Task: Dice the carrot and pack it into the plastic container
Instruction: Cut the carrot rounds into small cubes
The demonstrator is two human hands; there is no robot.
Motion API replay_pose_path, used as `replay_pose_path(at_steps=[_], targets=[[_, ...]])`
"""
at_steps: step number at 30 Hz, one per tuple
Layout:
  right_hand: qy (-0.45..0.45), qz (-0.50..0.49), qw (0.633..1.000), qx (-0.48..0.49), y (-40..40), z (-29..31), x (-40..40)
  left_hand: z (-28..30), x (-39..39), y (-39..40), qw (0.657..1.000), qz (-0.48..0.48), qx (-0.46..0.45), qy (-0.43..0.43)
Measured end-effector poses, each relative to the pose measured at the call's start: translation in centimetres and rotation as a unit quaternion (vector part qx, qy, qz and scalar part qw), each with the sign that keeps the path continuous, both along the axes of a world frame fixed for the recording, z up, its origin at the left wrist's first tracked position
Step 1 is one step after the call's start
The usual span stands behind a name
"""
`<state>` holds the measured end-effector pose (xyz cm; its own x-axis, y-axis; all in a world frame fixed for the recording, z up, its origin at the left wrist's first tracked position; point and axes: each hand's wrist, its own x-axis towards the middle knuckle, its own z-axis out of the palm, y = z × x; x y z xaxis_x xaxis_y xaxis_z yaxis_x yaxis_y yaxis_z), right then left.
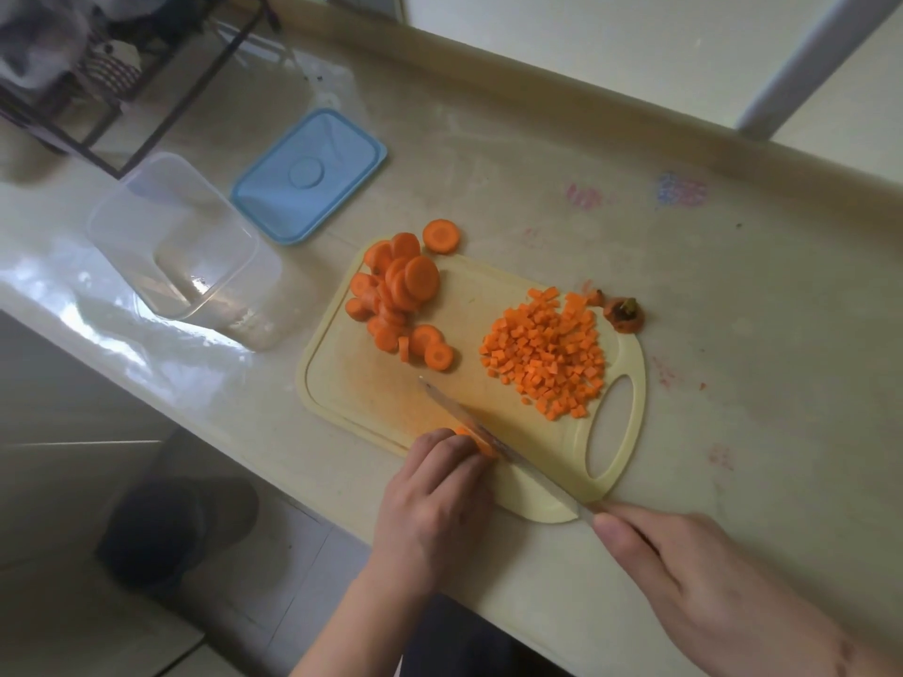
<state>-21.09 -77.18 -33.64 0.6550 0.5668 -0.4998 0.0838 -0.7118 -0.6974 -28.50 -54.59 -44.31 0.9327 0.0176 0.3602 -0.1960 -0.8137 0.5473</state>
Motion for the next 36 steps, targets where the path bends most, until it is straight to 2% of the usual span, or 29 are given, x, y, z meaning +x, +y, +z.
replay_pose_path(at_steps=[10, 16, 20, 24, 36], targets=[[0.023, -0.014, 0.999, -0.035, -1.0, 1.6, -0.7, 0.2, 0.0, 0.3, 1.000, -0.013, -0.003, -0.017], [-0.023, -0.001, 0.999, -0.034, 0.1, 0.1, -0.8, 0.0, 0.2, 0.1, 1.000, -0.004, -0.006, -0.028], [-0.005, 0.001, 1.000, 0.004, 0.5, -0.3, -0.2, 0.2, 0.0, 0.2, 0.999, -0.013, 0.002, -0.029], [0.010, -0.020, 1.000, -0.006, 0.0, 0.6, 0.1, 0.1, -0.5, 0.2, 0.999, -0.009, 0.008, -0.039], [0.019, 0.001, 1.000, -0.024, -1.0, 0.6, -0.9, 0.0, -0.7, 0.2, 0.999, -0.004, -0.019, -0.044]])
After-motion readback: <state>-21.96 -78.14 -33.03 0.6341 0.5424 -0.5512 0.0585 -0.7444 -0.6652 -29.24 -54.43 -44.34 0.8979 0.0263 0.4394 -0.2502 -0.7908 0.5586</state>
